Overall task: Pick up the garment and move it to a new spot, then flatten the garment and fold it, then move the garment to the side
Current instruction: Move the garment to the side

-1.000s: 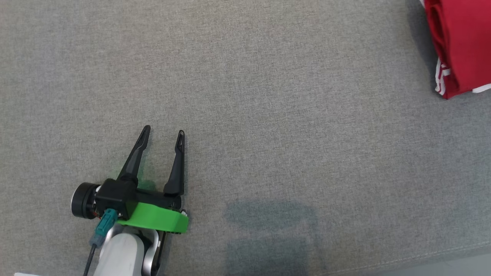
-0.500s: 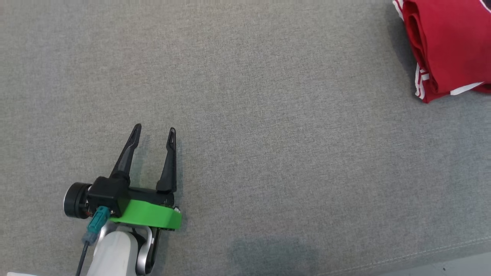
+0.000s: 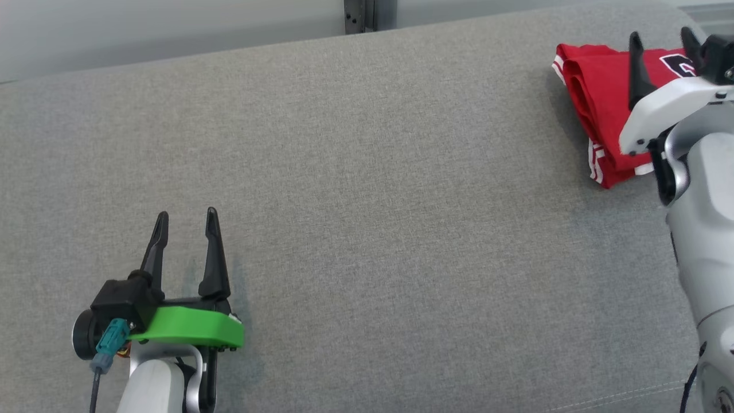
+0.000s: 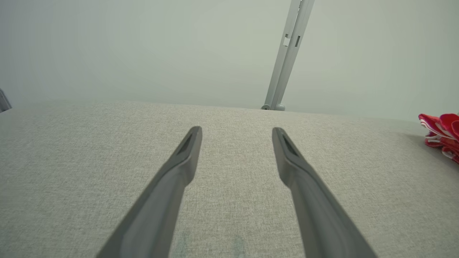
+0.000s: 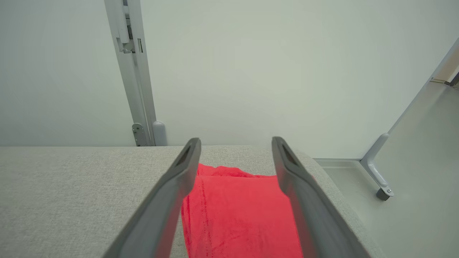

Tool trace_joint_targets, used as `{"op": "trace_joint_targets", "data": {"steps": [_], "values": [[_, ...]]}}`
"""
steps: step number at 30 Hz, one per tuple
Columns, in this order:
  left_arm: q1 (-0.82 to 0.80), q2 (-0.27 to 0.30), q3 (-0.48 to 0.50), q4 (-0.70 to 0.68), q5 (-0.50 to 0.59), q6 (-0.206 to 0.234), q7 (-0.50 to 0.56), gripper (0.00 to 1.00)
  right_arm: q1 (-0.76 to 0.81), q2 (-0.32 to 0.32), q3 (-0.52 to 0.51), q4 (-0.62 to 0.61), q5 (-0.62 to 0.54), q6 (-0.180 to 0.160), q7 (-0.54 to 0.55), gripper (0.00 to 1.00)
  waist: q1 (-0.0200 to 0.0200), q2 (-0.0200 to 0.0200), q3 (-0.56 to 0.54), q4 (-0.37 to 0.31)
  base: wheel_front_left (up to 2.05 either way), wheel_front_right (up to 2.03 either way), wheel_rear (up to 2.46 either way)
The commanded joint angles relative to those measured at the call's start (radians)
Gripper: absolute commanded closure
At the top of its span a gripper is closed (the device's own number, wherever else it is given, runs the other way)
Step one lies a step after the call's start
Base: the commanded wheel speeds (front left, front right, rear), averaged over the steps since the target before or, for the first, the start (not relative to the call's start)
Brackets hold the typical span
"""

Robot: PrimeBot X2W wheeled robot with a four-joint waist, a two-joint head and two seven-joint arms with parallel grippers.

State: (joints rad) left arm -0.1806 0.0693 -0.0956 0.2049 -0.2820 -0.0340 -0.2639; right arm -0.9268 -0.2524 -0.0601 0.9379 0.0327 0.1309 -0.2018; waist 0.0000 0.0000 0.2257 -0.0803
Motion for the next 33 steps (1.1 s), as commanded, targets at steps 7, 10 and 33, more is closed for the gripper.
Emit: {"op": "trace_joint_targets", "data": {"steps": [7,10,33], "values": [[0.052,-0.009,0.011,0.032,-0.012,0.046,0.000,0.00,0.170,0.124,-0.021,-0.109,0.029,0.000,-0.056,0.00,0.0000,0.0000,-0.144,0.045,0.00,0.00,0.00],[0.070,-0.011,0.013,0.045,-0.014,0.063,0.000,0.00,0.256,0.172,-0.031,-0.185,0.035,0.000,-0.063,0.00,0.0000,0.0000,-0.169,0.053,0.00,0.00,0.00],[0.210,-0.015,-0.060,0.012,0.038,0.116,0.000,0.00,0.805,0.200,0.165,-0.688,0.208,0.000,-0.063,0.00,0.0000,0.0000,-0.234,0.091,0.00,0.00,0.00]]}}
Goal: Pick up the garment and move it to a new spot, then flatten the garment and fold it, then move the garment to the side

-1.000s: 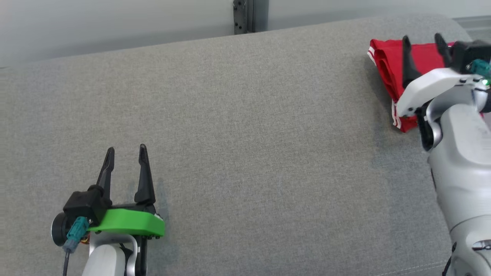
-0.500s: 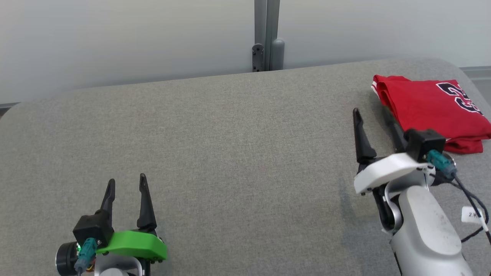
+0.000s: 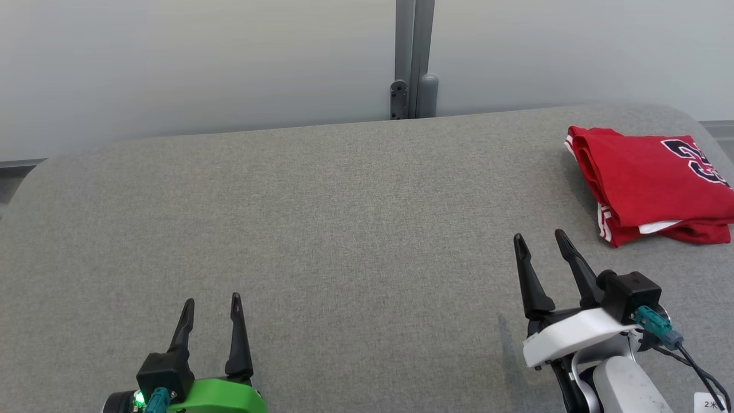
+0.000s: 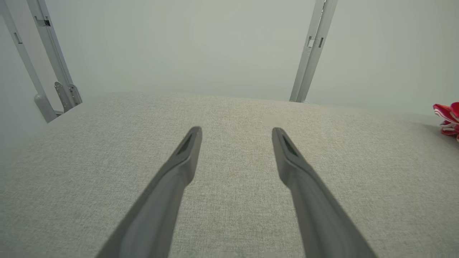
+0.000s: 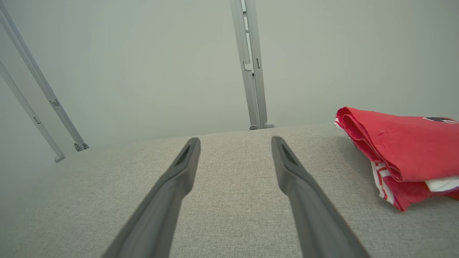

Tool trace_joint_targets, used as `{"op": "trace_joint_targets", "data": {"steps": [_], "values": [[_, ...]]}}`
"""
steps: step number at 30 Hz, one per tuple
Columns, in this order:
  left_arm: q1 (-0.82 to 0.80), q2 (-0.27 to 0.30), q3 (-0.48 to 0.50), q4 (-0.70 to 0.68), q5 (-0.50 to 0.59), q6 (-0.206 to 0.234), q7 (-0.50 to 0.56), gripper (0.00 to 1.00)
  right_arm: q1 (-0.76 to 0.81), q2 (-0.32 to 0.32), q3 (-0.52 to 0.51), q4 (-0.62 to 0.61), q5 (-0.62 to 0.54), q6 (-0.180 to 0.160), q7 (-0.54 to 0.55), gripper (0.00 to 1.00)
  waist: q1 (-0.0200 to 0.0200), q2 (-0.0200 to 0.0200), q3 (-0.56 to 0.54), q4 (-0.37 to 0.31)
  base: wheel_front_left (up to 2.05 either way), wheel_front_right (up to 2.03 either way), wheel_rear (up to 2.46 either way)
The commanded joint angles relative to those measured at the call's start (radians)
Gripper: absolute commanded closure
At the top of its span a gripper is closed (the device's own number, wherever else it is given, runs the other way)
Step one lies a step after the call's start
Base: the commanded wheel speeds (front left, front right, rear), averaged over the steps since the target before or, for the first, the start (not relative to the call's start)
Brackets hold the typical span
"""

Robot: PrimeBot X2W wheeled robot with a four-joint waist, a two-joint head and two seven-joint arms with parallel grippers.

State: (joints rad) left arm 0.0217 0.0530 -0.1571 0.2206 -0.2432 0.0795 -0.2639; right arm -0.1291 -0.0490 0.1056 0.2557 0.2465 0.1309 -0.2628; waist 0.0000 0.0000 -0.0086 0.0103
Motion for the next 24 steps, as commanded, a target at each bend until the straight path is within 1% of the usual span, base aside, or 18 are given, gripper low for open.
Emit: {"op": "trace_joint_targets", "data": {"steps": [1,8,23,24], "values": [[0.010,0.002,0.001,-0.006,-0.001,0.006,0.000,0.00,0.013,-0.004,-0.006,-0.016,-0.012,0.000,-0.002,0.00,0.0000,0.0000,-0.001,0.000,0.00,0.00,0.00],[0.027,0.002,0.011,-0.024,-0.005,0.022,0.000,0.00,0.049,-0.003,0.012,-0.035,-0.017,0.000,-0.002,0.00,0.0000,0.0000,-0.003,-0.005,0.00,0.00,0.00],[0.030,0.013,0.006,-0.033,-0.011,0.032,0.000,0.00,0.049,-0.003,0.020,-0.016,-0.013,0.000,-0.002,0.00,0.0000,0.0000,-0.002,-0.002,0.00,0.00,0.00],[0.023,0.005,0.006,-0.029,-0.004,0.028,0.000,1.00,0.042,0.000,0.019,-0.019,-0.012,0.000,0.000,1.00,0.0000,0.0000,-0.002,-0.002,0.00,0.00,0.00]]}}
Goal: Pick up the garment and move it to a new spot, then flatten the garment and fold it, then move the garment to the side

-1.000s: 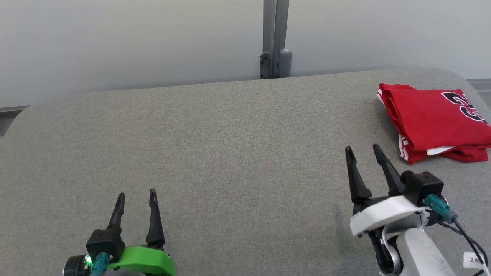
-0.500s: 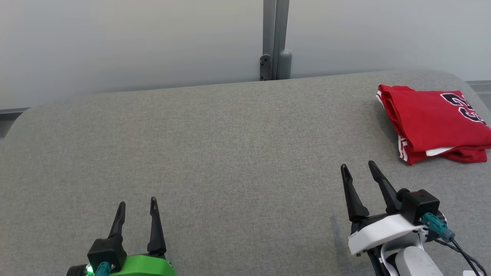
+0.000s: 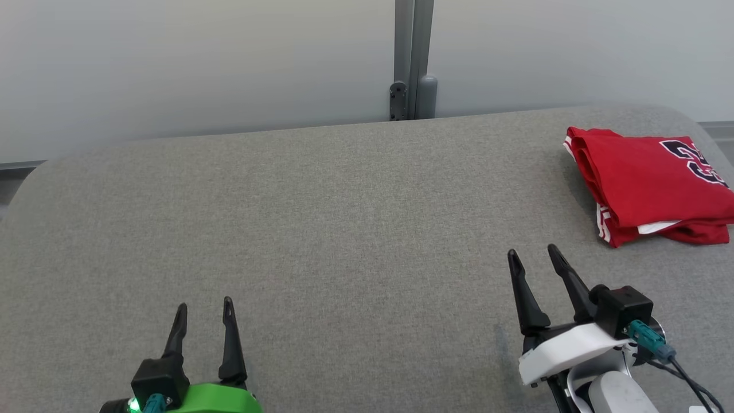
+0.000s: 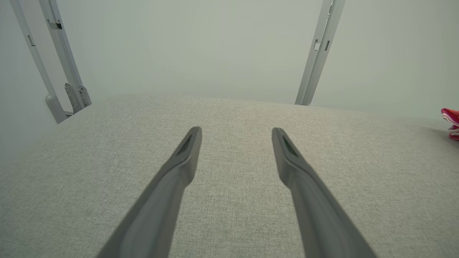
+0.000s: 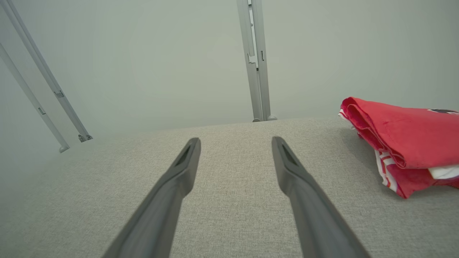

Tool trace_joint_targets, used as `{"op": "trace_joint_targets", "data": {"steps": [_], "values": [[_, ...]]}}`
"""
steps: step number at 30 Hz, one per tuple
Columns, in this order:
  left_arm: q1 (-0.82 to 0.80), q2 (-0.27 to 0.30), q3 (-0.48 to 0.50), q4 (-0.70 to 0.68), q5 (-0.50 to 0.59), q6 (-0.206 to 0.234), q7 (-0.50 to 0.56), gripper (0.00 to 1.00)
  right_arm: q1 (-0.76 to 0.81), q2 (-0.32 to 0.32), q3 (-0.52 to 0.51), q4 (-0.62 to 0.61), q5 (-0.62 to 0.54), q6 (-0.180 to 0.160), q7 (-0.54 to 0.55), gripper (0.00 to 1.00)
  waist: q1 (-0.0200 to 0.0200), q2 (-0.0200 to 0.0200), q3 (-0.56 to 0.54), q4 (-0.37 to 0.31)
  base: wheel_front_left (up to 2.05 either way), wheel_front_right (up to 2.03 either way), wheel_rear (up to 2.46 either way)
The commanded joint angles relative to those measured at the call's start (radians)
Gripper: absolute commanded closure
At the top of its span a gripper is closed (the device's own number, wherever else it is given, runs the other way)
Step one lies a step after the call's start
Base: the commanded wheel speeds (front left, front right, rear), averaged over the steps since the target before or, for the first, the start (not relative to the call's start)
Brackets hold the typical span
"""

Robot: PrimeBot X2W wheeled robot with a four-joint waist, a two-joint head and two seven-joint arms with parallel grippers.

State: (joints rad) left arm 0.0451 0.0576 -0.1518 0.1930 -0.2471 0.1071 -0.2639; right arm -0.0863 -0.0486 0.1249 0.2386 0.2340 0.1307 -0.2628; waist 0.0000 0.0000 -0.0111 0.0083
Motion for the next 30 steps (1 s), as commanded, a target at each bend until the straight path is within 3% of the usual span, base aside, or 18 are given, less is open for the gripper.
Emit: {"op": "trace_joint_targets", "data": {"steps": [1,30], "values": [[0.001,-0.001,0.000,0.007,0.000,0.000,0.000,1.00,0.002,0.001,0.000,0.006,0.000,0.000,0.000,1.00,0.0000,0.0000,0.000,0.000,0.00,0.00,0.00],[-0.049,-0.004,0.088,0.033,-0.450,-0.079,0.125,1.00,0.000,-0.019,-0.052,0.012,0.478,0.000,0.103,1.00,0.0000,0.0000,0.003,-0.002,0.00,0.00,0.00]]}}
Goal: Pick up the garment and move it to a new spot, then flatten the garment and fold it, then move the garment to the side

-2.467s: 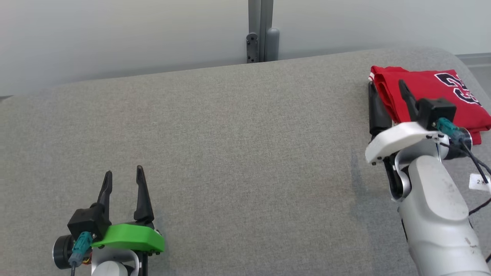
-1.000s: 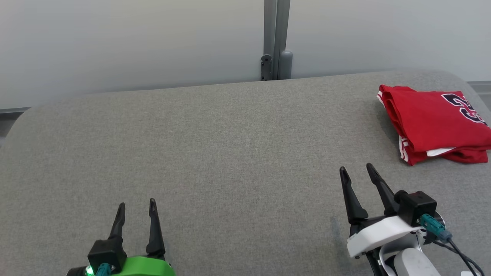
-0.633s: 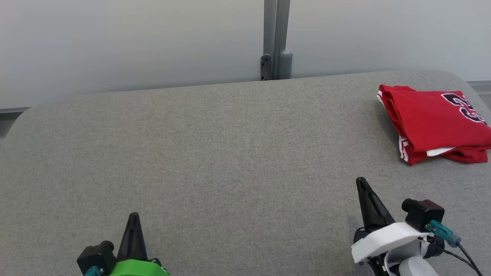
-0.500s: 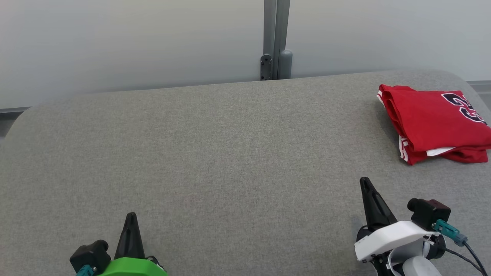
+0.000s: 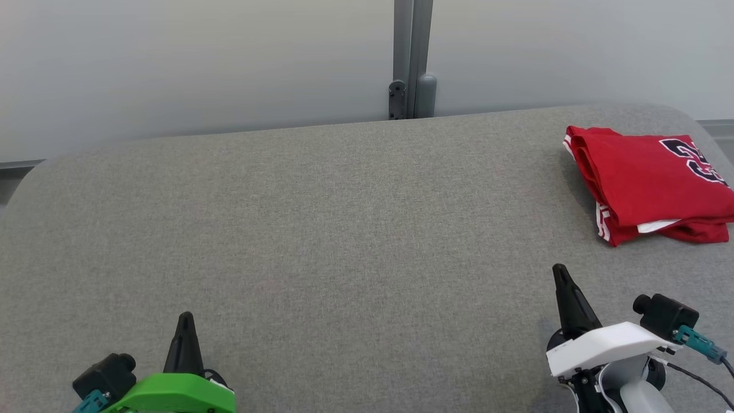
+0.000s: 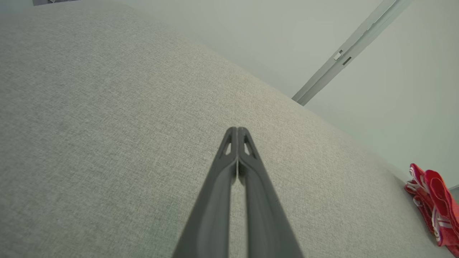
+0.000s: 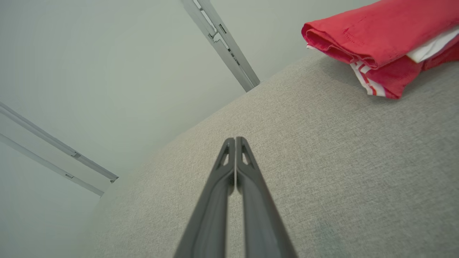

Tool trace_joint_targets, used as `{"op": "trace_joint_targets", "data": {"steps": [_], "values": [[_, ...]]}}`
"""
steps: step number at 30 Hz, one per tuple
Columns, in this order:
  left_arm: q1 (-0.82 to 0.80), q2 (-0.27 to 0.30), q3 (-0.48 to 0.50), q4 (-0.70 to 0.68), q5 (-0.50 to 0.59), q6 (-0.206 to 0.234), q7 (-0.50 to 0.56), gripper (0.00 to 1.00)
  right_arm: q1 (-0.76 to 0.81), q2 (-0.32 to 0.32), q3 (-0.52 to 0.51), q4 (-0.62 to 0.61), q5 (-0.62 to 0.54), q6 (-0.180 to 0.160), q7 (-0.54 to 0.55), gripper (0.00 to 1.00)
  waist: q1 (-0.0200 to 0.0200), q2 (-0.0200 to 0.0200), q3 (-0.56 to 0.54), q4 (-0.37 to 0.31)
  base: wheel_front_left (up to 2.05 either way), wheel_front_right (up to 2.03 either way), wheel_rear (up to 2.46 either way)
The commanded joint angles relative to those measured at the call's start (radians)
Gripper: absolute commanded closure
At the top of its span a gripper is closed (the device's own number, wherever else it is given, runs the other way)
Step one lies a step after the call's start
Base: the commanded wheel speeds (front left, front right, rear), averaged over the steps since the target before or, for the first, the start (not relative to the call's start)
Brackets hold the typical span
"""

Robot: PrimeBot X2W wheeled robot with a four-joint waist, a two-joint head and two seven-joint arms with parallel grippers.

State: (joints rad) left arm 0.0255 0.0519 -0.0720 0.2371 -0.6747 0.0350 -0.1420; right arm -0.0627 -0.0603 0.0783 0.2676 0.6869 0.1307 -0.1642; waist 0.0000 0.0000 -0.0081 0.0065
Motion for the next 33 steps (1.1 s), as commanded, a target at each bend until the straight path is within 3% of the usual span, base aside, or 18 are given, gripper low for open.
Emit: {"op": "trace_joint_targets", "data": {"steps": [1,33], "values": [[-0.031,0.001,0.011,-0.011,-0.036,-0.010,0.007,1.00,-0.024,-0.007,-0.008,-0.017,0.040,0.000,0.008,1.00,0.0000,0.0000,0.000,0.000,0.00,0.00,0.00],[-0.079,0.000,0.087,-0.004,-0.420,-0.078,0.114,1.00,-0.036,-0.015,-0.068,-0.023,0.433,0.000,0.108,1.00,0.0000,0.0000,0.004,-0.002,0.00,0.00,0.00]]}}
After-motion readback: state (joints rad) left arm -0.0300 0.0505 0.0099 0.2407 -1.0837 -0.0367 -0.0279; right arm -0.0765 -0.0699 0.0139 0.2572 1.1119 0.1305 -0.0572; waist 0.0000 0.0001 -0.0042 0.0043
